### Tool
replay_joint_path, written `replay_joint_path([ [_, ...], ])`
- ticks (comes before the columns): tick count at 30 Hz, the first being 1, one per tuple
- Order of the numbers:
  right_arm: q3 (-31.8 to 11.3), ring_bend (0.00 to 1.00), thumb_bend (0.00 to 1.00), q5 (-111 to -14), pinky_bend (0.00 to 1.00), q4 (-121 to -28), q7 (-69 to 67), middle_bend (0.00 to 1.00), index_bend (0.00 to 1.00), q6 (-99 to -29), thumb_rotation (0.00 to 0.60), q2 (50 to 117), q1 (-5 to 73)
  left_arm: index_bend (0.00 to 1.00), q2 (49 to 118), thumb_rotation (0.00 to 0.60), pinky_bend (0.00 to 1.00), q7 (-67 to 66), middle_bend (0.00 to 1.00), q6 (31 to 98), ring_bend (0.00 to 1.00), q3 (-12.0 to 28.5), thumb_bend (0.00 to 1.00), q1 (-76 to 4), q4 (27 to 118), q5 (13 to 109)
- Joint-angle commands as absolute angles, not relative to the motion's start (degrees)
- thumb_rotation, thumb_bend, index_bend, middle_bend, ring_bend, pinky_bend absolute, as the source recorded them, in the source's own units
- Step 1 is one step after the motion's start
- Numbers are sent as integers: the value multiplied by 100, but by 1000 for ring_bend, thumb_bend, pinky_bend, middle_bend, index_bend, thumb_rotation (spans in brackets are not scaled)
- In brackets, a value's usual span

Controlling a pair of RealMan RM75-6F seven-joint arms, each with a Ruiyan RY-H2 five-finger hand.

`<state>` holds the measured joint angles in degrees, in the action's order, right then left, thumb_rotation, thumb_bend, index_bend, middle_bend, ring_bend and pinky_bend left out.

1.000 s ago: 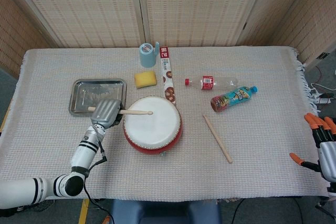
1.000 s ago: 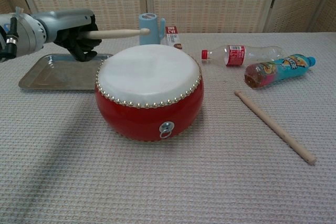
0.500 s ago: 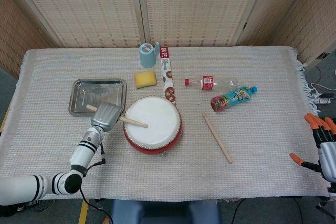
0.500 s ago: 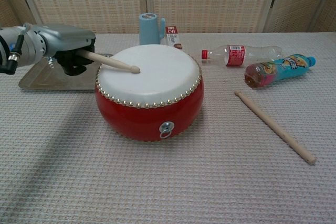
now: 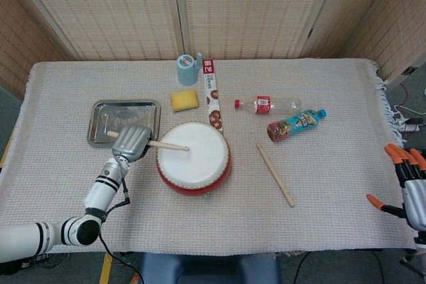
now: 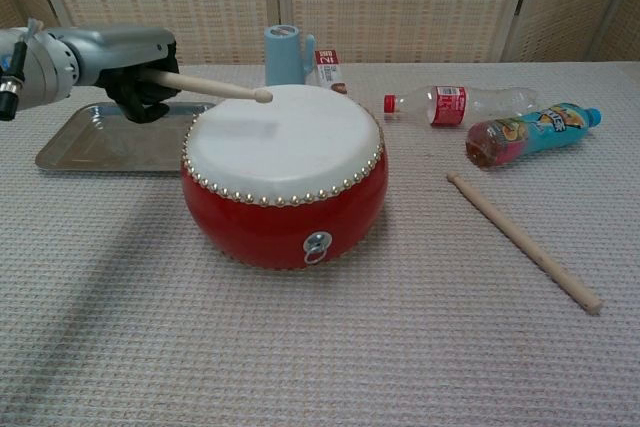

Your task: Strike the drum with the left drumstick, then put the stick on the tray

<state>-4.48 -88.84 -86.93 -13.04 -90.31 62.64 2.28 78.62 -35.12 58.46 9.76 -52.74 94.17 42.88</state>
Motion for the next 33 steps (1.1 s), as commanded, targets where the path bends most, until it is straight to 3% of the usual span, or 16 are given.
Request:
replay_joint_path([
  [1,-444,0,21,-8875,0,-8696,-1305,55,0,-9045,600,6258,212,980,8056,600,965,-4441,1000,5755,981,483,862,-5473,9003,4172],
  [3,-444,0,22,-8879,0,-8699,-1303,55,0,-9055,600,6257,207,980,7999,600,965,-4359,1000,5720,981,550,862,-5454,9085,4012],
  [8,-449,0,21,-8898,0,-8727,-1274,55,0,-9072,600,6249,209,979,7429,600,965,-2852,1000,5009,981,1158,863,-5216,9486,3799],
  [13,-443,0,21,-8912,0,-8775,-1223,55,0,-9064,600,6239,215,977,7198,600,964,-1973,1000,4829,980,1428,862,-5024,9095,4095],
  [22,-436,0,21,-8899,0,-8824,-1164,55,0,-9064,600,6226,200,965,7645,600,953,-1699,1000,4353,970,1234,862,-5064,7456,3900],
  [28,-440,0,22,-8896,0,-8847,-1117,55,0,-8995,600,6238,241,939,8091,600,928,-1791,999,3908,928,978,863,-5202,6357,4146],
  [33,-449,0,22,-8871,0,-8884,-1064,55,0,-8978,600,6232,248,919,8384,600,895,-1505,965,3503,884,1003,862,-5309,5742,4437],
])
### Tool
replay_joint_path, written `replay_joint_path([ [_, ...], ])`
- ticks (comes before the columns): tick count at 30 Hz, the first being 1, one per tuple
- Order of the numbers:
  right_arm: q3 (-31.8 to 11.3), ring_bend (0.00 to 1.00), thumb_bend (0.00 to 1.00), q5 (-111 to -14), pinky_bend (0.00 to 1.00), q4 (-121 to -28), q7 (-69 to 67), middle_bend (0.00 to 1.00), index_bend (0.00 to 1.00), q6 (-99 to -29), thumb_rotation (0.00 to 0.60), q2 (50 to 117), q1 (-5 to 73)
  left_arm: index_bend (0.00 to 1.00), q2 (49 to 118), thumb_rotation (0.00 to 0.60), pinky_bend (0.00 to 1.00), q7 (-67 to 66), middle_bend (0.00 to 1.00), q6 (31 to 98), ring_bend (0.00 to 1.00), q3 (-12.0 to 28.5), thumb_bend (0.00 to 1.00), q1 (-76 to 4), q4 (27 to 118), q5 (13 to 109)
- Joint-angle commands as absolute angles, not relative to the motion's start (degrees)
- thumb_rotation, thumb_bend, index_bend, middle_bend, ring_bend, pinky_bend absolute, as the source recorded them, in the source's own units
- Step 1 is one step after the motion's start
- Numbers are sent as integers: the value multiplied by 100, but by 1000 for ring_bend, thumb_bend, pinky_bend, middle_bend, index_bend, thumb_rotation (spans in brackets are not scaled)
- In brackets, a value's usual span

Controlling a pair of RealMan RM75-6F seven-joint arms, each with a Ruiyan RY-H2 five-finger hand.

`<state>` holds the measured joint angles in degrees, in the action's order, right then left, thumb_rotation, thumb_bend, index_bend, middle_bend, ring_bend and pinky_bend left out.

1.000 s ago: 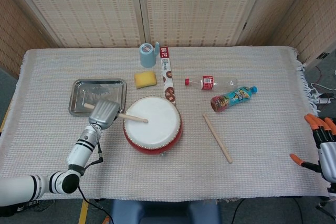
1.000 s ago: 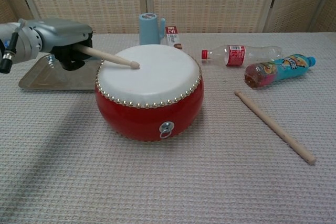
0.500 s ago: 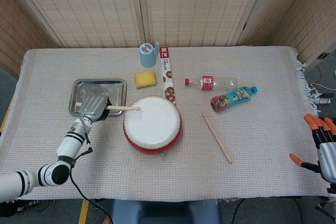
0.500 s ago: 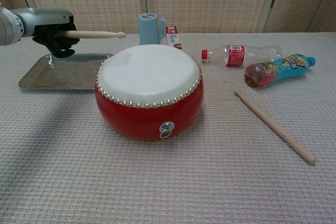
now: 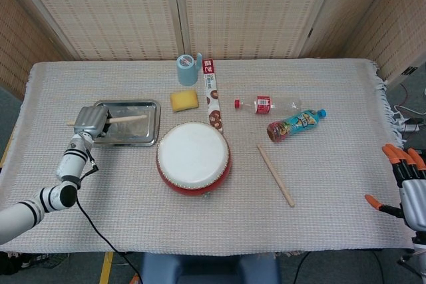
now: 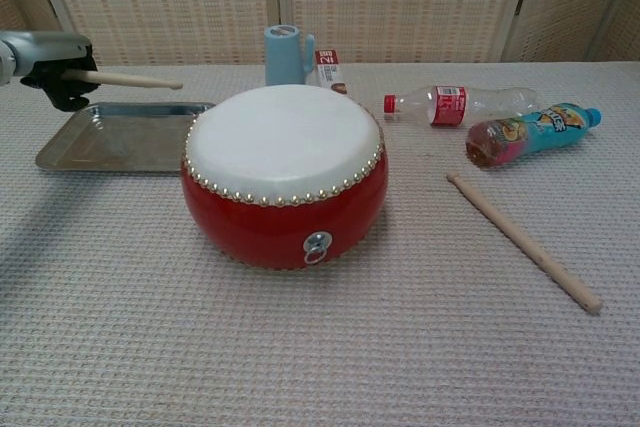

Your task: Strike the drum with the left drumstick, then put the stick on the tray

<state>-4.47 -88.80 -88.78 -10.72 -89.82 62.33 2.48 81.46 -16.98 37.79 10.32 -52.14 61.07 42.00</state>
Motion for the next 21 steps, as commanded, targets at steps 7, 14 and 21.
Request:
replay_joint_path([
  [7,-451,0,21,-8843,0,-8930,-1004,55,0,-8960,600,6223,247,847,8741,600,837,-1035,870,3178,789,1176,815,-5420,5147,4673],
  [14,-458,0,22,-8823,0,-8979,-966,55,0,-9006,600,6190,213,609,9065,600,646,-1122,612,3155,560,1213,740,-5520,4564,4651],
  [21,-457,0,22,-8821,0,-8959,-985,55,0,-8989,600,6198,217,354,9207,600,462,-1351,361,3207,334,1266,676,-5518,4362,4419],
])
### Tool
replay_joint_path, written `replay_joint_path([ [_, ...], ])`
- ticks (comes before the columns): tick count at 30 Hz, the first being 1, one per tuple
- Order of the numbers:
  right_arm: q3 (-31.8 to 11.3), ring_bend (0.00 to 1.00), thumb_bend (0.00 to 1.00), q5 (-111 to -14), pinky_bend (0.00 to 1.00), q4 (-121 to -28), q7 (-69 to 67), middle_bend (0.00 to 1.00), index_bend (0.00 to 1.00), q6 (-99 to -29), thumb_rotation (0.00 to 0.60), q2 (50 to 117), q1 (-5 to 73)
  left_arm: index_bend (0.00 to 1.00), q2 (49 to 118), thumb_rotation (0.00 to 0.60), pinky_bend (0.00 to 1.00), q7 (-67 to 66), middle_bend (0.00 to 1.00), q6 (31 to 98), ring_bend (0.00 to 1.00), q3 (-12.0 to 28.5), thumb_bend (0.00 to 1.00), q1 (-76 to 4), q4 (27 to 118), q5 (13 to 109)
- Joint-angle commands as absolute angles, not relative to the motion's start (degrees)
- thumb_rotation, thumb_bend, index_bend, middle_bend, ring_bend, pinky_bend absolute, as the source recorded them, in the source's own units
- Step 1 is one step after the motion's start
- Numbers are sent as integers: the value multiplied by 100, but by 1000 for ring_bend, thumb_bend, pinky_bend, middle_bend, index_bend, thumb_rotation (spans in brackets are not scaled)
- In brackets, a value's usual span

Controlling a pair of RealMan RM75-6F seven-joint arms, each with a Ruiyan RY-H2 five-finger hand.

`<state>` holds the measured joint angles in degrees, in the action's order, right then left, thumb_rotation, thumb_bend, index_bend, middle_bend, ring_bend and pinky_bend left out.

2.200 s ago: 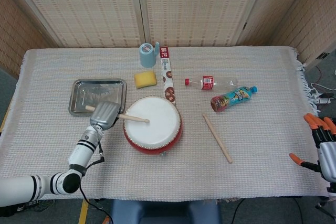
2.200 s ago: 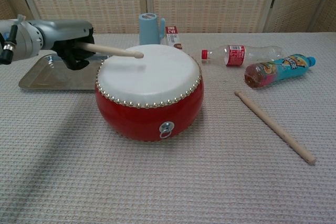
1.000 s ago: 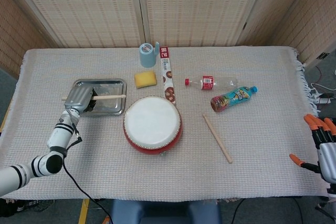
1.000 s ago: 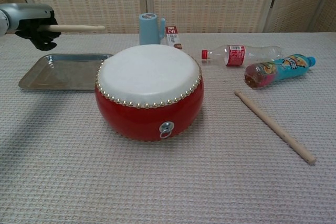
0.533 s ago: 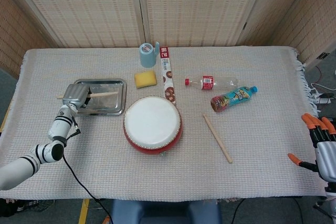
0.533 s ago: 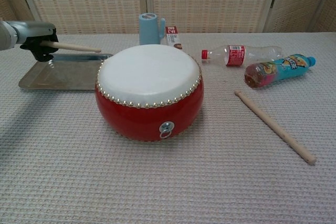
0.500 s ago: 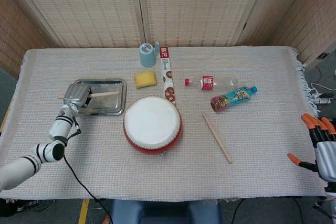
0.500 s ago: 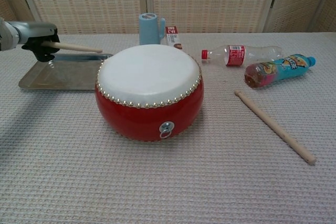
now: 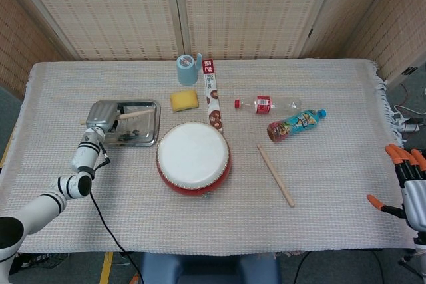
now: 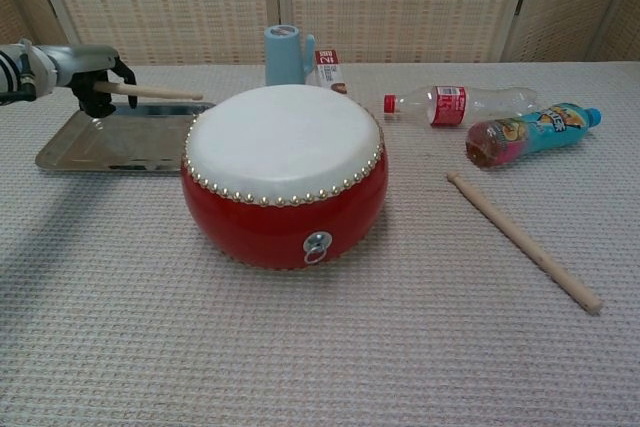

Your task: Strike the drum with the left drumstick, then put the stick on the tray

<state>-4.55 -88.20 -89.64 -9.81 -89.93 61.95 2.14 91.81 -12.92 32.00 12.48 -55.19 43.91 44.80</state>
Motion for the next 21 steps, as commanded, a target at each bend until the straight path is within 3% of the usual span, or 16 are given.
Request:
replay_joint_path([
  [1,-459,0,21,-8822,0,-8953,-987,55,0,-8988,600,6200,220,324,9217,600,449,-1406,340,3197,317,1265,662,-5520,4344,4372],
  [5,-465,0,22,-8830,0,-8944,-1005,55,0,-8989,600,6199,227,185,9196,600,344,-1631,225,3053,206,1256,578,-5533,4328,4100],
  [9,-458,0,22,-8846,0,-8958,-991,55,0,-9015,600,6191,213,25,9194,600,170,-1815,73,3107,46,1290,393,-5536,4348,3835],
  [12,-456,0,22,-8840,0,-8966,-984,55,0,-9042,600,6186,192,0,9202,600,120,-1939,5,3165,0,1312,315,-5551,4351,3679],
  [21,-456,0,21,-8846,0,-9001,-946,55,0,-9077,600,6172,168,0,9257,600,46,-2202,0,3267,0,1385,246,-5592,4350,3364],
])
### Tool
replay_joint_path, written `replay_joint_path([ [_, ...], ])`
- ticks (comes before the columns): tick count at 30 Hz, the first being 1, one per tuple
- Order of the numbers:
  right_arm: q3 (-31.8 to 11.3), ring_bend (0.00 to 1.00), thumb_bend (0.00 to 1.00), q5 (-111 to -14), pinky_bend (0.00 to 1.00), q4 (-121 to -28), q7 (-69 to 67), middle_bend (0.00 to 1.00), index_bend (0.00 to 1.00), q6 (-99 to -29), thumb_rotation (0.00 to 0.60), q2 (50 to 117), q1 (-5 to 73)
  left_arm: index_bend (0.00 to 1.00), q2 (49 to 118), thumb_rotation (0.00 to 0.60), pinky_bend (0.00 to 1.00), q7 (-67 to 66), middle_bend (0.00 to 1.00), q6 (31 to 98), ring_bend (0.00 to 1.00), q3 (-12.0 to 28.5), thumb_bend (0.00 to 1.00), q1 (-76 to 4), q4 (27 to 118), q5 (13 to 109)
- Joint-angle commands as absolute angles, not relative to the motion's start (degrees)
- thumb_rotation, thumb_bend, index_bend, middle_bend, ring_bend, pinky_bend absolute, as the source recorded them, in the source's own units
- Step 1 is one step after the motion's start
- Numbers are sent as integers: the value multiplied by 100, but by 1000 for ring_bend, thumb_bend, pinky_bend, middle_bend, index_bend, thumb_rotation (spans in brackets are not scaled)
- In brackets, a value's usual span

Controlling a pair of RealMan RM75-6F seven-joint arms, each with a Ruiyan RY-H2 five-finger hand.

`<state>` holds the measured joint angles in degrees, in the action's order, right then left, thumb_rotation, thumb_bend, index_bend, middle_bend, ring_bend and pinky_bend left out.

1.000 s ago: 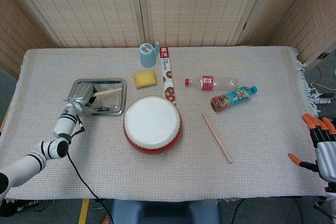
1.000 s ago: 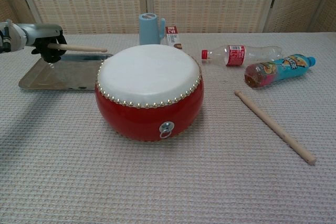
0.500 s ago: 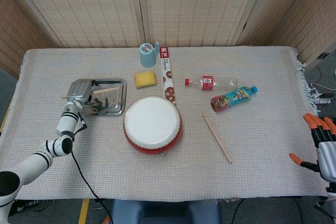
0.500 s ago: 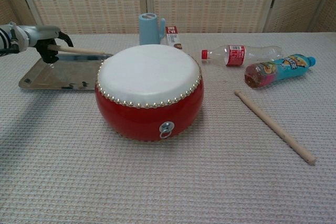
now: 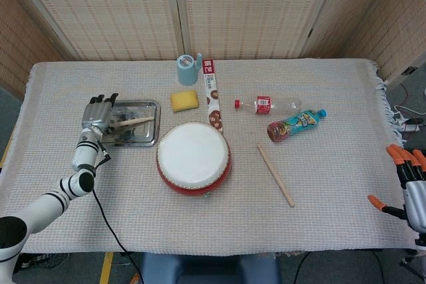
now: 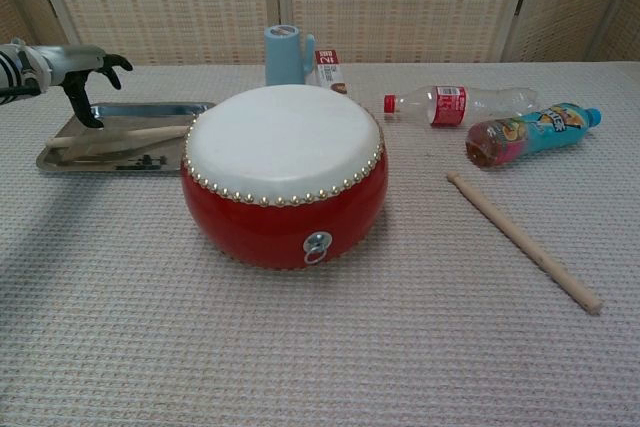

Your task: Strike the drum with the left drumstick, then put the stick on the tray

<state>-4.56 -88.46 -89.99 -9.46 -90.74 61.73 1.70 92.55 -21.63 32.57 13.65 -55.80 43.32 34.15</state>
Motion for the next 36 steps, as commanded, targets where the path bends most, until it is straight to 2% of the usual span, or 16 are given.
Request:
replay_joint_path([
  [1,-456,0,22,-8845,0,-9003,-946,55,0,-9080,600,6170,165,0,9257,600,47,-2203,0,3276,0,1396,246,-5591,4357,3350],
  [5,-458,0,21,-8843,0,-9005,-952,55,0,-9091,600,6162,156,0,9173,600,47,-2046,0,3363,0,1521,246,-5538,4517,3340],
  [11,-455,0,21,-8855,0,-9008,-978,55,0,-9119,600,6130,136,0,8731,600,65,-1474,4,3824,1,1781,270,-5221,5216,3620],
  [15,-444,0,22,-8809,0,-8978,-1067,55,0,-9097,600,6105,110,9,8345,600,85,-1158,40,4514,34,1766,310,-4786,5932,4064],
  [17,-426,0,21,-8847,0,-8975,-1124,55,0,-9074,600,6070,120,50,8161,600,99,-1039,55,4880,36,1706,331,-4548,6289,4315],
  [19,-397,0,21,-8922,0,-8992,-1257,55,0,-9038,600,6001,143,97,7944,600,111,-891,77,5308,40,1634,350,-4238,6731,4562],
  [23,-374,0,21,-8988,0,-9031,-1466,55,0,-8938,600,5859,203,126,7556,600,112,-688,82,6072,41,1441,350,-3644,7581,4989],
  [30,-281,0,22,-9090,0,-9056,-1540,55,3,-8732,600,5830,300,144,6859,600,109,-806,83,7350,45,774,351,-2531,9146,5730],
  [36,-190,0,21,-9146,0,-9017,-1553,55,4,-8602,600,5964,348,125,6787,600,99,-615,82,8279,45,258,353,-1785,9584,6704],
])
